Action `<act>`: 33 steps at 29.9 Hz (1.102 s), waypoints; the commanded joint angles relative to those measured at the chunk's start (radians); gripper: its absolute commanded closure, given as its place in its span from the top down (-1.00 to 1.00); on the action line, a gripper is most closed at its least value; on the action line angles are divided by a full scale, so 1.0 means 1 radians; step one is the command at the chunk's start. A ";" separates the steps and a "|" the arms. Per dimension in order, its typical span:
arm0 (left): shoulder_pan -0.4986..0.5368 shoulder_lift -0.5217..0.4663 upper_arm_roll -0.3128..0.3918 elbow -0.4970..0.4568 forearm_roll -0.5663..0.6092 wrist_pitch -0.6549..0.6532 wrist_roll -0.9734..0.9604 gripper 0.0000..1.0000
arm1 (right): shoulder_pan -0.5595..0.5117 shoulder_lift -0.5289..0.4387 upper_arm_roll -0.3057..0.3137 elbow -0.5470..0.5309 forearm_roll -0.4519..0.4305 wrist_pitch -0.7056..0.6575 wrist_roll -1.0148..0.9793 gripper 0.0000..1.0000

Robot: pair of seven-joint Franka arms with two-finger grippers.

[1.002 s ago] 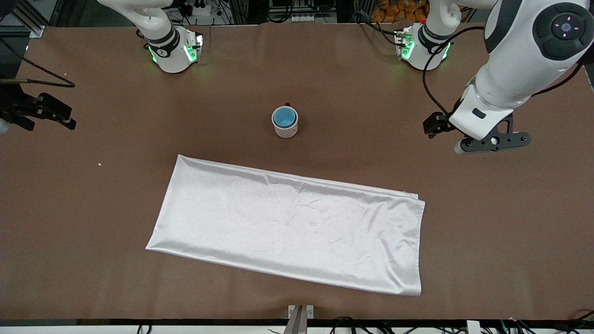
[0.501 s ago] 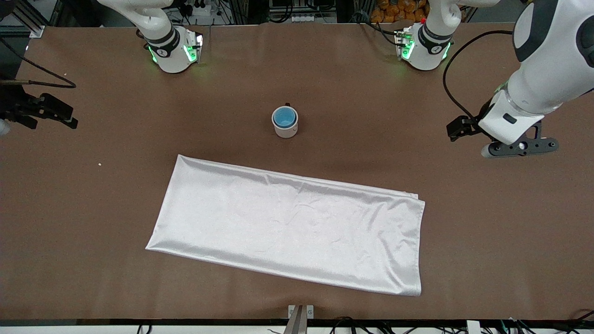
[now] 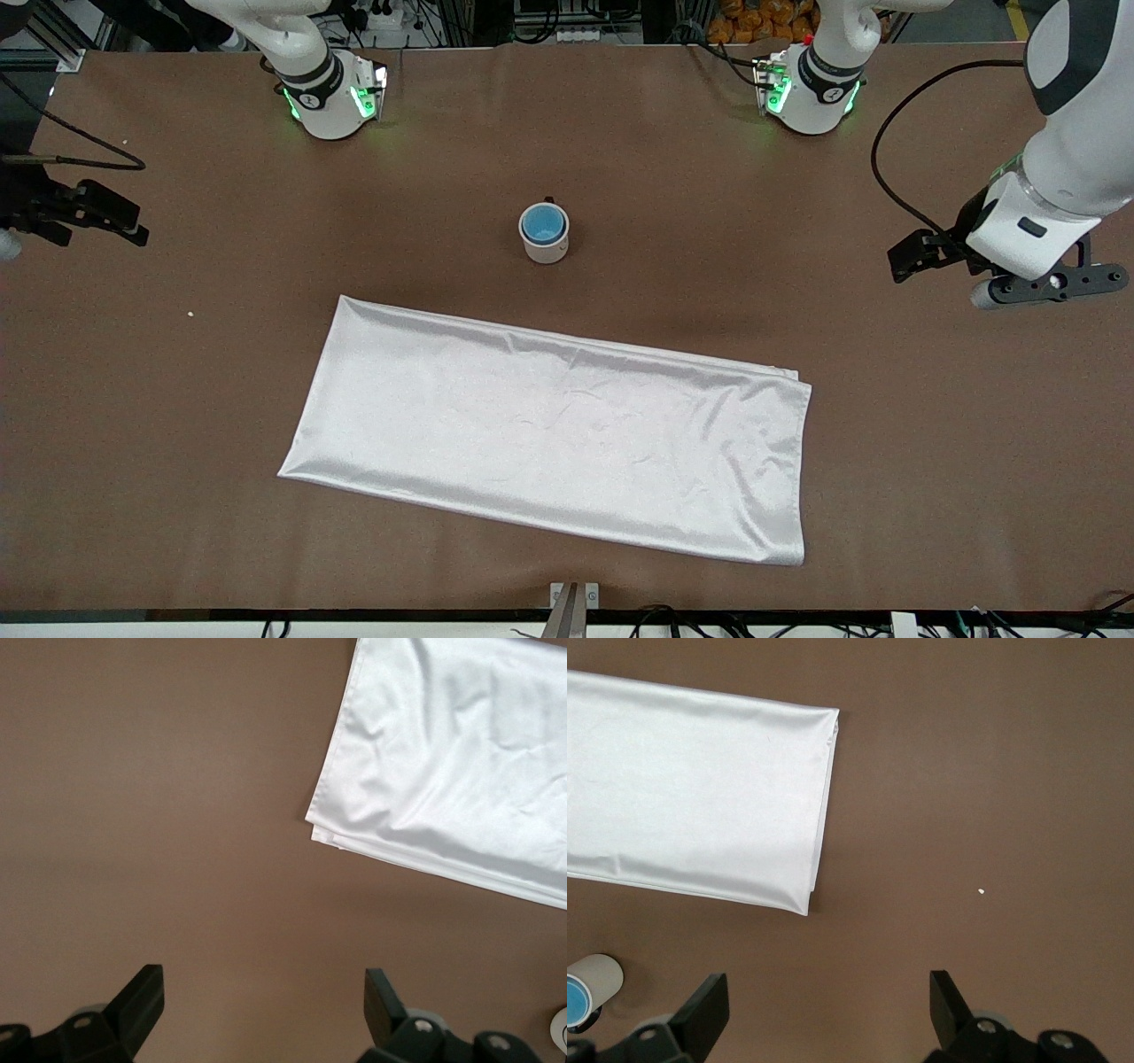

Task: Place blue cup into white mug on table

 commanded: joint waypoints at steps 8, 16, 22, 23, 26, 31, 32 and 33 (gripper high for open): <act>0.001 -0.020 -0.016 0.008 0.004 -0.030 0.018 1.00 | -0.006 -0.002 0.009 0.003 -0.027 0.000 0.000 1.00; -0.002 -0.075 -0.053 0.010 0.002 -0.065 -0.003 1.00 | -0.006 -0.002 0.009 0.001 -0.026 0.000 0.000 1.00; 0.001 -0.098 -0.065 0.016 0.004 -0.088 -0.016 1.00 | -0.007 -0.002 0.009 0.001 -0.024 -0.002 0.000 1.00; 0.004 -0.101 -0.065 0.017 0.004 -0.088 -0.016 1.00 | -0.007 -0.002 0.009 0.001 -0.024 -0.002 0.000 1.00; 0.007 -0.110 -0.067 0.016 0.002 -0.088 -0.013 1.00 | -0.009 -0.002 0.009 0.001 -0.024 -0.002 0.000 1.00; 0.010 -0.135 -0.062 0.010 -0.026 -0.088 -0.006 1.00 | -0.009 -0.002 0.009 0.001 -0.021 -0.002 0.000 1.00; 0.012 -0.142 -0.060 0.008 -0.036 -0.088 -0.006 1.00 | -0.009 -0.002 0.009 0.001 -0.021 -0.002 0.000 1.00; 0.015 -0.144 -0.059 0.005 -0.045 -0.088 -0.006 1.00 | -0.009 -0.002 0.009 0.001 -0.020 -0.002 0.000 1.00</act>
